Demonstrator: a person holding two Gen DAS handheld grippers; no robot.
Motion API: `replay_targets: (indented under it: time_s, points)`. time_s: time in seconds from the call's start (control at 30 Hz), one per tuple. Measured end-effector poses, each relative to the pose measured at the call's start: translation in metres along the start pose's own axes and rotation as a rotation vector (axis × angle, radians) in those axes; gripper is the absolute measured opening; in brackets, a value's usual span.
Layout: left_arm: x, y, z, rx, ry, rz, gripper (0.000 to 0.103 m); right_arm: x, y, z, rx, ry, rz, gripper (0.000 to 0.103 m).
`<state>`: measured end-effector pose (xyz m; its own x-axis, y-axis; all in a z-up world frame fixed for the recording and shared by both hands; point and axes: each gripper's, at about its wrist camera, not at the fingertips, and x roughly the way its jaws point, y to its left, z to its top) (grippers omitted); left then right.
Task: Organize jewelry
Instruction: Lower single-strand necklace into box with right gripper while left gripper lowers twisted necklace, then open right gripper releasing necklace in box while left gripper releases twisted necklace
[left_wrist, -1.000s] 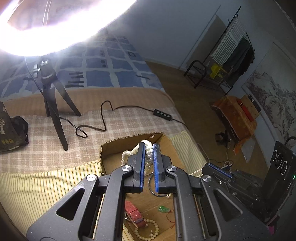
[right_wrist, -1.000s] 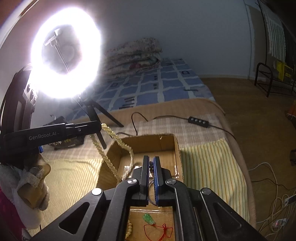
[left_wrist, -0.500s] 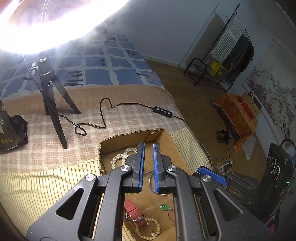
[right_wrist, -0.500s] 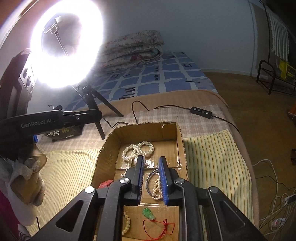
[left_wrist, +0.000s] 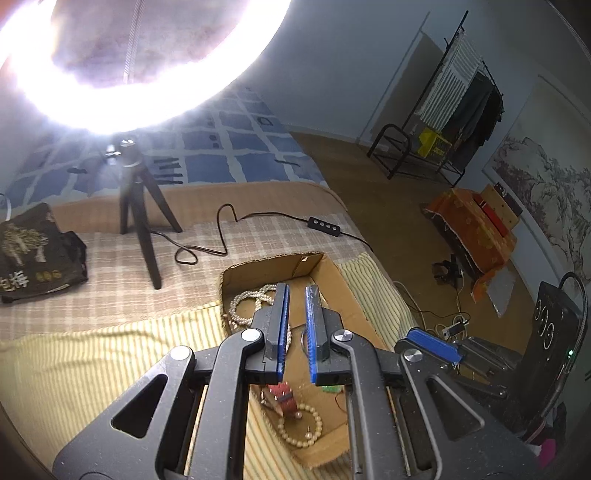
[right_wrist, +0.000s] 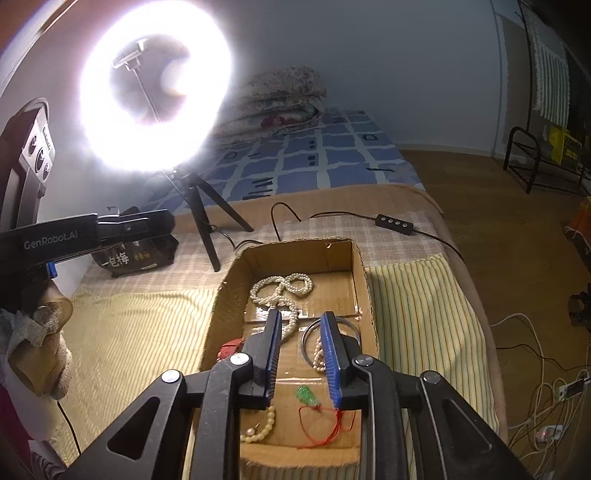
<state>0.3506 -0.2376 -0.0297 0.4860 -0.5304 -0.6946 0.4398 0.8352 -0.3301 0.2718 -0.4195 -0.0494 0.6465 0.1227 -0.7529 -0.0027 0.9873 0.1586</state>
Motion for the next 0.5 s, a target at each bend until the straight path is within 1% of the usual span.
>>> replay_targets:
  time_s: [0.17, 0.5]
  points:
    - [-0.034, -0.003, -0.009, 0.012, -0.029, 0.008, 0.006, -0.026, 0.014, -0.006, -0.012, -0.025, -0.010, 0.024]
    - [-0.108, -0.010, -0.040, 0.055, -0.110, 0.040, 0.006, -0.072, 0.036, -0.026, -0.018, -0.073, -0.041, 0.028]
